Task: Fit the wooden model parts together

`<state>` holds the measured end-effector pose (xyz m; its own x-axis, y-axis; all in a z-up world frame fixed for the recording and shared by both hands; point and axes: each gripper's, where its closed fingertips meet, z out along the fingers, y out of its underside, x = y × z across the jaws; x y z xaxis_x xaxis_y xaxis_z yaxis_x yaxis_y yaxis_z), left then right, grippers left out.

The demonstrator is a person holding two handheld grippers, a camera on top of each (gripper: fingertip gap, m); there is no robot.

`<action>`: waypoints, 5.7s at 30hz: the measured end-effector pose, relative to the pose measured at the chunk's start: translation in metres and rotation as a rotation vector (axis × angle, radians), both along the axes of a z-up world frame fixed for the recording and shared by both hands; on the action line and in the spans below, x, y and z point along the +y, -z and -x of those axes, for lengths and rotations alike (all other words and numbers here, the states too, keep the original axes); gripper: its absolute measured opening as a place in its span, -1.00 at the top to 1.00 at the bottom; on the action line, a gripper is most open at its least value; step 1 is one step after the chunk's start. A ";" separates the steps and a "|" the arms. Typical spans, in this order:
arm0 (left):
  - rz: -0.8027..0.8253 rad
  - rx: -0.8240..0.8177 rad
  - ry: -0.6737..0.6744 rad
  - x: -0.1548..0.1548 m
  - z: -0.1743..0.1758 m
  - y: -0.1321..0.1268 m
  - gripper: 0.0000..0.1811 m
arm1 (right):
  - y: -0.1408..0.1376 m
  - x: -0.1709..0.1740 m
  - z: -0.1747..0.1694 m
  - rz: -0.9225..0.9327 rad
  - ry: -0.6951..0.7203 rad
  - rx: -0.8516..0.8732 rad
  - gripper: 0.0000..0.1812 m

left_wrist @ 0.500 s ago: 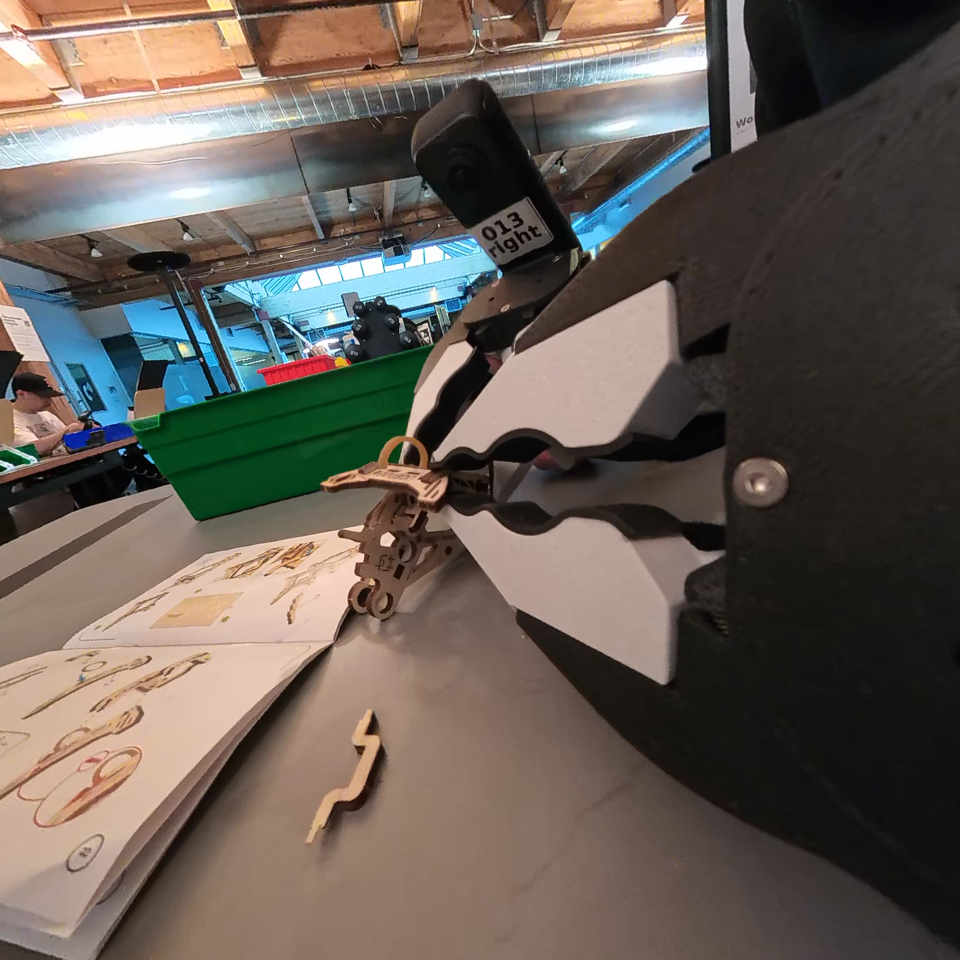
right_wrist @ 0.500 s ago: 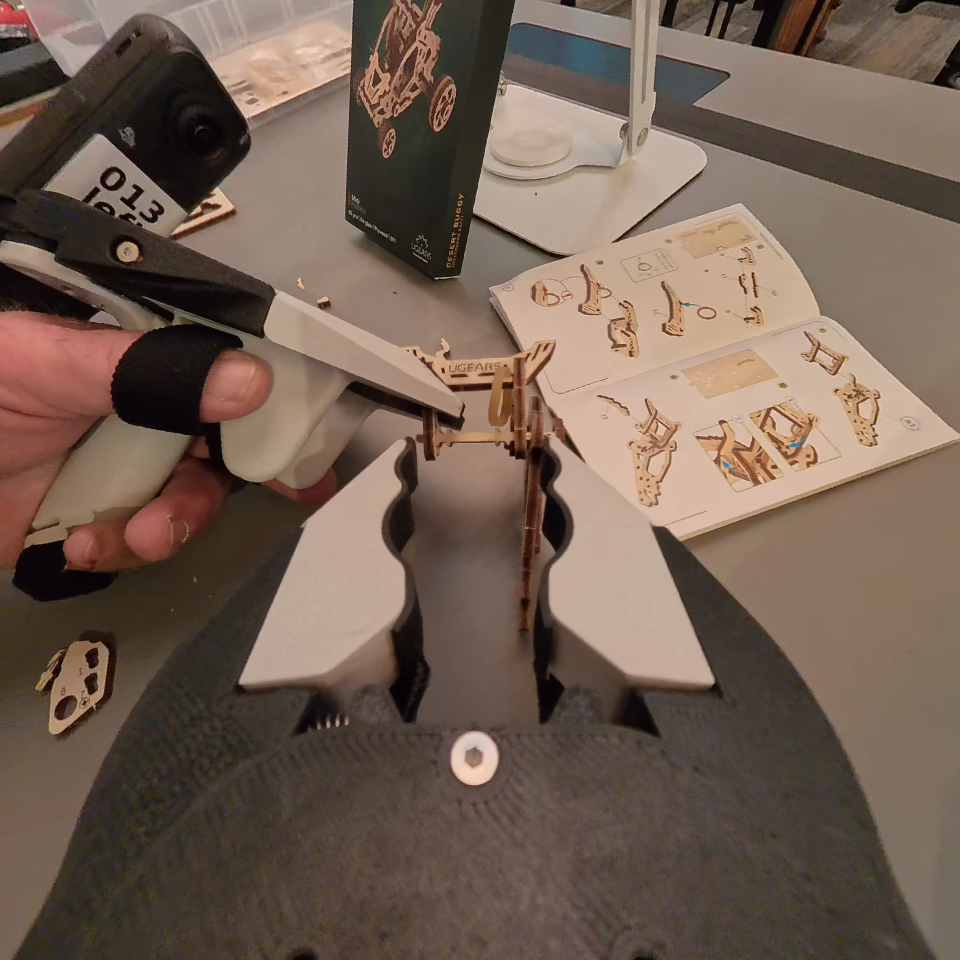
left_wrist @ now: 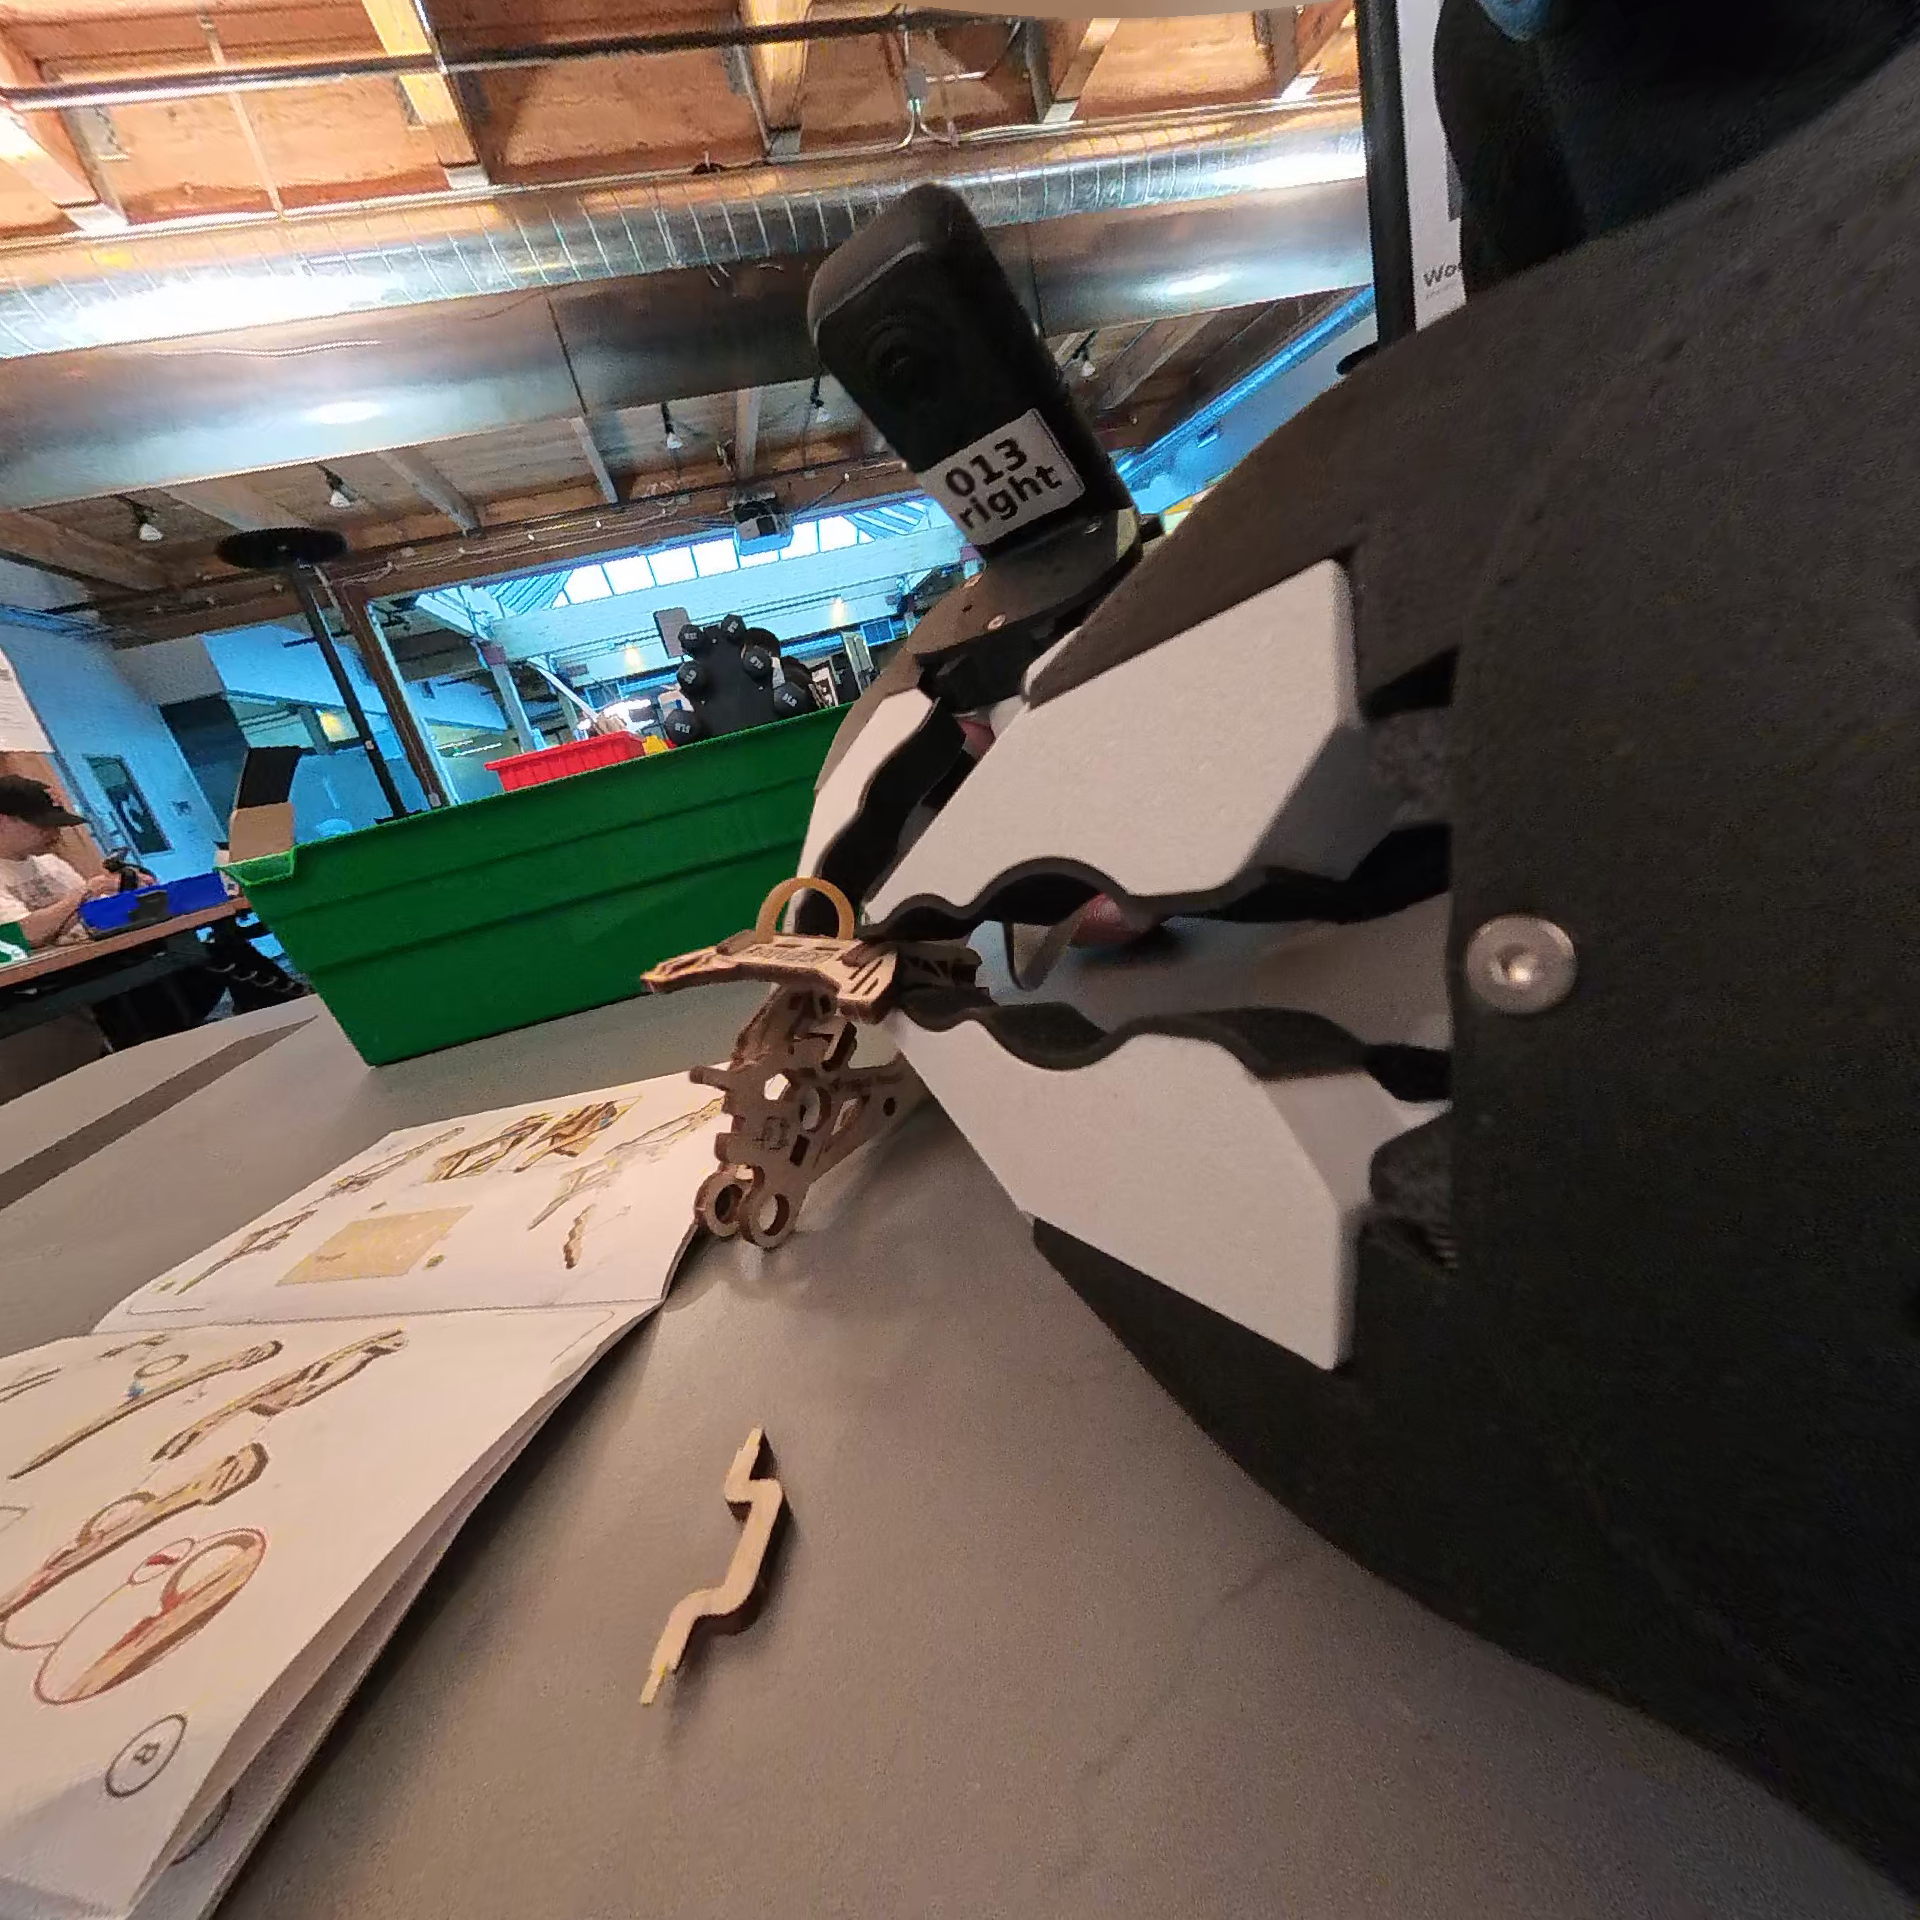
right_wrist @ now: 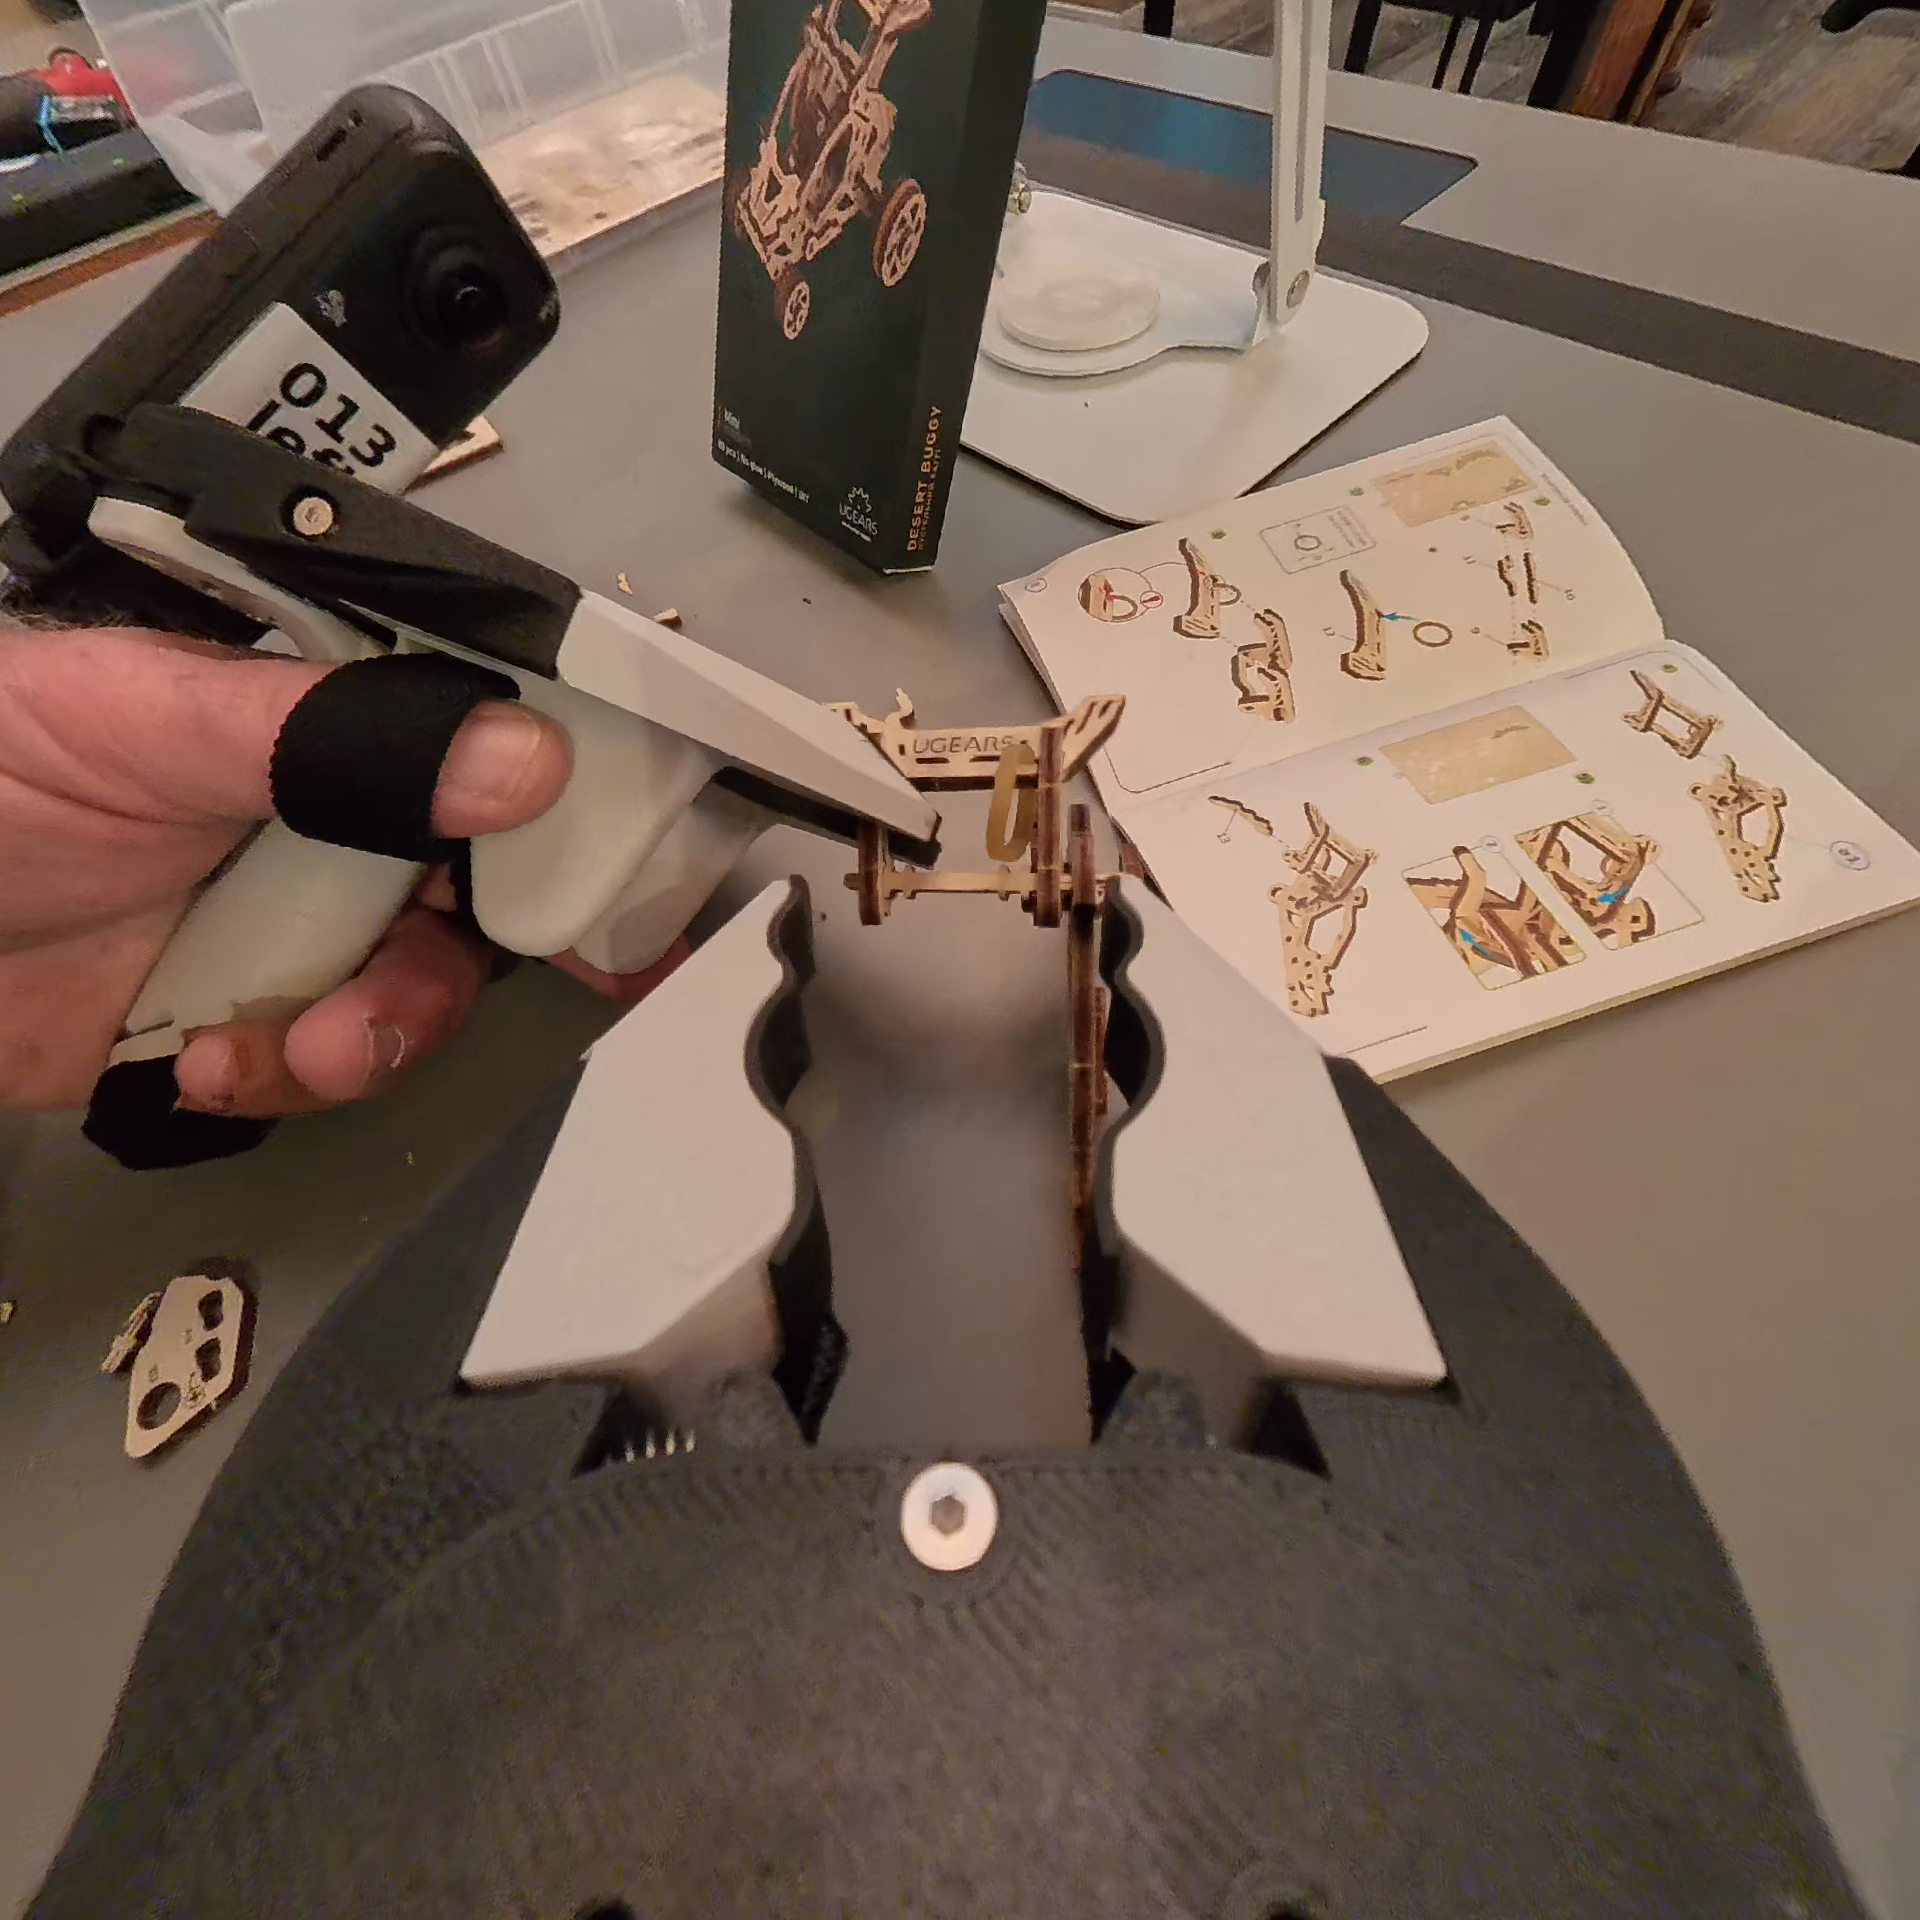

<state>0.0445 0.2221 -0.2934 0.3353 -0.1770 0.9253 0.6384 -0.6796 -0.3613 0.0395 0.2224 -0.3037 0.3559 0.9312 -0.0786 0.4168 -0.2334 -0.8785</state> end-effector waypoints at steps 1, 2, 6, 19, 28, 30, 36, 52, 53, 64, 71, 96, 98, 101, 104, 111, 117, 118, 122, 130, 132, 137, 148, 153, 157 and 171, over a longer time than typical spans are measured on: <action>-0.001 -0.001 0.008 0.000 -0.001 0.000 0.93 | 0.000 0.000 0.000 -0.004 0.000 0.001 0.41; 0.000 -0.005 0.009 0.000 -0.001 0.000 0.93 | -0.001 0.000 0.000 -0.005 0.000 0.001 0.41; -0.006 0.008 0.008 0.001 0.000 0.000 0.94 | 0.001 0.003 -0.001 -0.024 0.017 -0.014 0.51; -0.017 0.043 -0.001 0.004 0.000 0.000 0.93 | 0.001 0.006 -0.002 -0.025 0.023 -0.015 0.53; -0.009 0.038 -0.001 0.005 0.001 0.000 0.93 | 0.000 0.007 -0.001 -0.078 0.031 -0.030 0.54; -0.015 0.050 0.003 0.005 0.000 -0.001 0.93 | 0.000 0.008 -0.001 -0.080 0.033 -0.029 0.54; -0.011 0.079 0.012 0.004 0.002 0.001 0.93 | 0.001 0.007 0.000 -0.097 0.020 -0.043 0.54; 0.000 0.048 0.012 0.002 0.001 -0.001 0.93 | -0.003 0.006 0.000 -0.097 0.024 -0.020 0.50; -0.004 0.043 0.015 0.001 0.000 -0.003 0.93 | -0.004 0.005 -0.001 -0.086 0.022 -0.009 0.49; -0.030 0.041 0.019 -0.006 0.004 -0.009 0.94 | -0.015 -0.005 -0.015 -0.074 -0.001 0.036 0.38; -0.066 -0.067 0.173 -0.032 -0.006 -0.026 0.94 | -0.043 -0.026 -0.026 -0.147 -0.139 0.064 0.79; -0.183 -0.090 0.490 -0.074 0.001 -0.063 0.94 | -0.072 -0.071 -0.018 -0.379 -0.750 0.001 1.00; -0.186 -0.082 0.510 -0.075 0.000 -0.062 0.94 | -0.071 -0.074 -0.019 -0.384 -0.773 -0.003 1.00; -0.194 -0.072 0.544 -0.077 -0.001 -0.063 0.95 | -0.070 -0.078 -0.021 -0.384 -0.807 -0.004 1.00; -0.200 -0.064 0.553 -0.077 -0.001 -0.063 0.94 | -0.069 -0.080 -0.021 -0.361 -0.816 0.000 1.00; -0.212 -0.040 0.538 -0.075 0.002 -0.062 0.95 | -0.065 -0.083 -0.018 -0.328 -0.785 0.010 0.98; -0.198 -0.076 0.539 -0.077 0.002 -0.063 0.95 | -0.066 -0.083 -0.016 -0.366 -0.750 0.019 0.96; -0.196 -0.075 0.544 -0.078 0.001 -0.063 0.94 | -0.066 -0.084 -0.017 -0.368 -0.752 0.019 0.97; -0.189 -0.125 0.542 -0.078 0.000 -0.066 0.95 | -0.067 -0.086 -0.016 -0.400 -0.759 0.020 1.00; -0.200 -0.112 0.523 -0.076 0.000 -0.065 0.94 | -0.064 -0.082 -0.017 -0.329 -0.715 0.030 1.00; -0.215 -0.093 0.516 -0.074 0.002 -0.065 0.95 | -0.063 -0.080 -0.016 -0.278 -0.689 0.044 1.00; -0.281 -0.023 0.536 -0.076 0.001 -0.066 0.95 | -0.062 -0.081 -0.017 -0.103 -0.660 0.091 1.00; -0.414 0.148 0.547 -0.079 0.004 -0.066 0.95 | -0.065 -0.079 -0.017 0.385 -0.580 0.205 1.00; -0.399 0.123 0.516 -0.075 0.006 -0.066 0.94 | -0.059 -0.075 -0.016 0.377 -0.531 0.187 1.00; -0.385 0.038 0.504 -0.075 0.008 -0.069 0.95 | -0.062 -0.078 -0.015 0.189 -0.552 0.167 0.85; -0.238 -0.118 0.396 -0.057 0.016 -0.060 0.95 | -0.064 -0.059 -0.015 -0.066 -0.433 0.084 0.78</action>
<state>0.0288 0.1647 -0.2335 0.0940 -0.4814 0.8714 0.3934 -0.7861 -0.4767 0.0548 0.1632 -0.2393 -0.0729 0.9970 -0.0260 0.3902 0.0045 -0.9207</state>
